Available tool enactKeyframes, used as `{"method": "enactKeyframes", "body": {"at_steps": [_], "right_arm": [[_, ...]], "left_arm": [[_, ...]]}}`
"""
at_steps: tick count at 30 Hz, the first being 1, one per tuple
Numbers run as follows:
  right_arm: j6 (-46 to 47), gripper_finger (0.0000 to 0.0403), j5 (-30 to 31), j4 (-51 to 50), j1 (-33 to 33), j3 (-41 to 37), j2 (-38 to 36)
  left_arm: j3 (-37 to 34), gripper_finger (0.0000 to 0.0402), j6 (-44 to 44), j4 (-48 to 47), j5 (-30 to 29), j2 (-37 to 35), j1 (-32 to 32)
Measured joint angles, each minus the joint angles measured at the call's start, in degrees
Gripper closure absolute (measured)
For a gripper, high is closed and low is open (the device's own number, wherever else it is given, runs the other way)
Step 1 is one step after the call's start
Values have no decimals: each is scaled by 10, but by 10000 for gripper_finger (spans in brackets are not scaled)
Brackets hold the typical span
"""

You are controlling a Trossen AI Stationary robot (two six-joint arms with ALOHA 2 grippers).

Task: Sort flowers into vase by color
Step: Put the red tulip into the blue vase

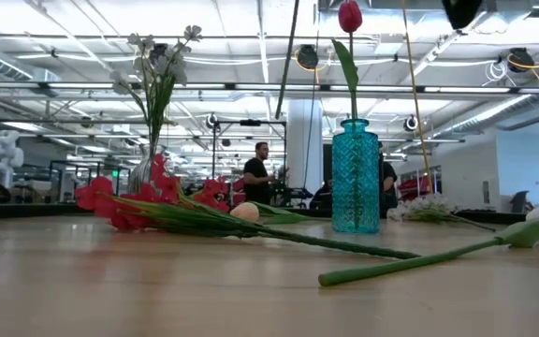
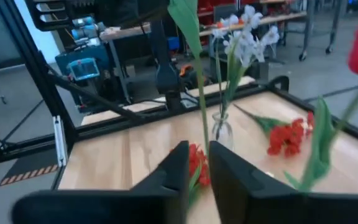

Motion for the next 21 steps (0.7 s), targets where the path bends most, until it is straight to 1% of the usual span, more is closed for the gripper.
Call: {"method": "enactKeyframes", "body": {"at_steps": [3, 6, 10, 14, 18, 21], "right_arm": [[-34, 306, -21, 32, -28, 9, 26], [-52, 270, -23, 35, -49, 28, 51], [-79, 239, -23, 35, -70, 63, 90], [-112, 226, -26, 35, -81, 97, 126], [-135, 225, -80, 29, -91, 132, 154], [-136, 231, -82, 20, -93, 153, 169]], "left_arm": [[0, 401, -2, -2, 21, 0, 12], [0, 401, -2, 5, 36, 0, 16], [0, 401, -3, 11, 59, 5, 14], [0, 401, -4, 11, 59, 15, 15], [0, 401, -4, 14, 59, 21, 14], [0, 401, -4, 23, 59, 23, 12]]}}
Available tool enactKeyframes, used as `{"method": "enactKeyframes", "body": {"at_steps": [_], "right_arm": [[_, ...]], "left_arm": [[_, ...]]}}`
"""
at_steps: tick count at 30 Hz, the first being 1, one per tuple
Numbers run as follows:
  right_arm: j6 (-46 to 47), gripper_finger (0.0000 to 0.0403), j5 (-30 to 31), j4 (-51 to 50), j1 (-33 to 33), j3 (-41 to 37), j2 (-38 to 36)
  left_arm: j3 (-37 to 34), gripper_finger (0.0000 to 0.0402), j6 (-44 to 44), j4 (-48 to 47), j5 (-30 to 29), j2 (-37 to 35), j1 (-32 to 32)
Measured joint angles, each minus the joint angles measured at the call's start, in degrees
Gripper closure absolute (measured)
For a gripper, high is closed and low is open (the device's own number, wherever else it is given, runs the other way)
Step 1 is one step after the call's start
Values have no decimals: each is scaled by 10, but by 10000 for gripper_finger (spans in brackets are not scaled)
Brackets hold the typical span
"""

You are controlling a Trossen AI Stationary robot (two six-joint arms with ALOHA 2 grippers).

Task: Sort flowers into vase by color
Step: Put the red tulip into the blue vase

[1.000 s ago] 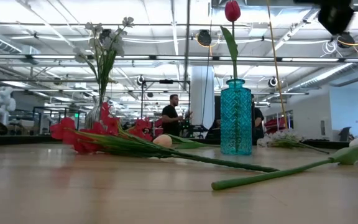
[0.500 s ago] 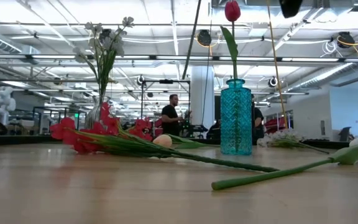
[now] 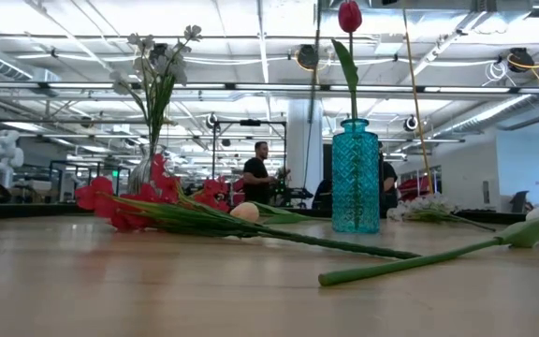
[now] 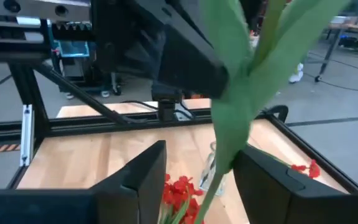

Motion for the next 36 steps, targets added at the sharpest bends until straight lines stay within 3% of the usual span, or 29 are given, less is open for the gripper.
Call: {"method": "enactKeyframes", "body": {"at_steps": [18, 24, 29, 36], "right_arm": [[0, 394, 2, -37, -4, 28, 10], [-5, 391, 4, -45, -4, 28, 9], [-32, 399, 59, -75, -3, 28, -26], [-3, 401, 64, -144, -3, 29, -105]], "left_arm": [[0, 396, 0, 14, 4, 0, -6], [0, 358, -1, 14, 5, 0, -7], [0, 324, 0, 14, 16, -3, -10], [0, 319, 0, -15, 14, -34, -29]]}}
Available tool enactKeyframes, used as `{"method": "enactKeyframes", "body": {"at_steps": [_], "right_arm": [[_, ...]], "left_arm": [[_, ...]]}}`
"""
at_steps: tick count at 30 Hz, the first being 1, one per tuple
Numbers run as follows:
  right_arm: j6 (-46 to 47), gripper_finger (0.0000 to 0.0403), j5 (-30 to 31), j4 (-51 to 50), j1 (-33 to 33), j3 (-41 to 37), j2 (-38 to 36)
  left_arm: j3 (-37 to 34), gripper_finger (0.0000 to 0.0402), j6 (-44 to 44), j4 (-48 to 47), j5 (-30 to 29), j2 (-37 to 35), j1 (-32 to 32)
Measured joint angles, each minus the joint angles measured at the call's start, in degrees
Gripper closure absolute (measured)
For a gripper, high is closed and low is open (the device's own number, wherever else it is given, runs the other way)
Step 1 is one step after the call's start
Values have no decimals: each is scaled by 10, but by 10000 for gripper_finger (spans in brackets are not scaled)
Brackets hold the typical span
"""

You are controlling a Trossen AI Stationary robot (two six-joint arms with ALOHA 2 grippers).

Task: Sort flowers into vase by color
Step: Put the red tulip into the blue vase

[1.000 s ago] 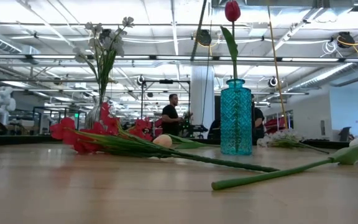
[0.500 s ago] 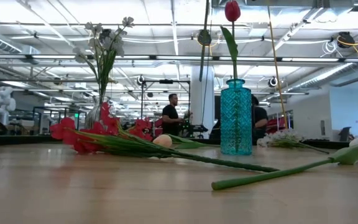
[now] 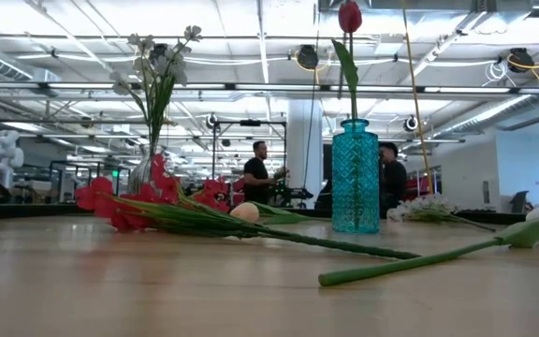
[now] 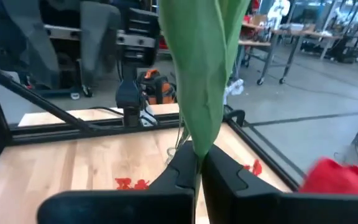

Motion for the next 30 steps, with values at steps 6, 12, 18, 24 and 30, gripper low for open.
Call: {"method": "enactKeyframes", "body": {"at_steps": [6, 12, 18, 24, 30], "right_arm": [[107, 402, 39, -145, 1, 0, -39], [114, 402, 58, -142, 0, 0, -37], [80, 403, 55, -89, -3, 0, -16], [79, 403, 54, -85, -19, 0, 19], [86, 403, 27, -81, -40, 0, 48]], "left_arm": [[0, 318, 0, -46, -2, -25, -12], [0, 318, 0, -60, -3, -29, -12], [-15, 318, -24, -67, -4, -29, -8], [-18, 318, -30, -65, -4, -29, -7], [-18, 318, -30, -65, -3, -29, -7]]}}
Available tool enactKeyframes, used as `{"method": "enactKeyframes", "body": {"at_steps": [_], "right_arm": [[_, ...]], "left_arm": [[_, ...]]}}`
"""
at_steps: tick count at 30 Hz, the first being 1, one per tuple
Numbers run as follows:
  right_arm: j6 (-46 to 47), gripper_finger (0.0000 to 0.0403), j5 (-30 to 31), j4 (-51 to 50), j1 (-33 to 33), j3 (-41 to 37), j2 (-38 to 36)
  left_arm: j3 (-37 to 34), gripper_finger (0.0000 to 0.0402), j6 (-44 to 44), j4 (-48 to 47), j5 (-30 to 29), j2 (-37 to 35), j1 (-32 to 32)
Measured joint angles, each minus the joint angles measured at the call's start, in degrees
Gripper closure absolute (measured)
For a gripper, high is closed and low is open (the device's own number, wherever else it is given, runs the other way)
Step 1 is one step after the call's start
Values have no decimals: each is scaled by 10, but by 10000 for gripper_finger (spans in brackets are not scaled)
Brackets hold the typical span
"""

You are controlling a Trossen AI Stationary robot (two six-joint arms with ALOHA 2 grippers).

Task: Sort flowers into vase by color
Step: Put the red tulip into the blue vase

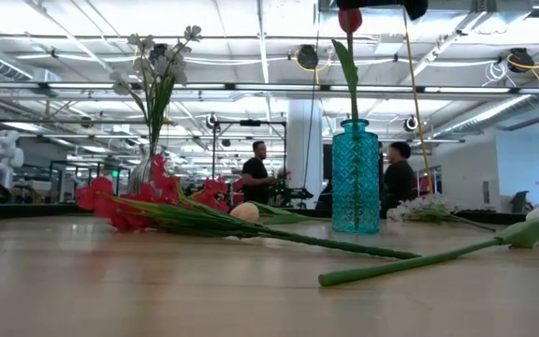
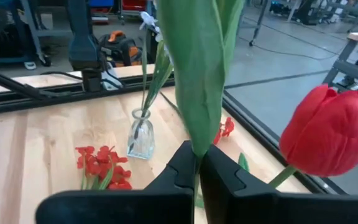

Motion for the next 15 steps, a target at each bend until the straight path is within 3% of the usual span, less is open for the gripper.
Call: {"method": "enactKeyframes", "body": {"at_steps": [15], "right_arm": [[72, 402, 14, 103, -14, -109, 5]], "left_arm": [[0, 318, -30, -55, 0, 0, -7]]}}
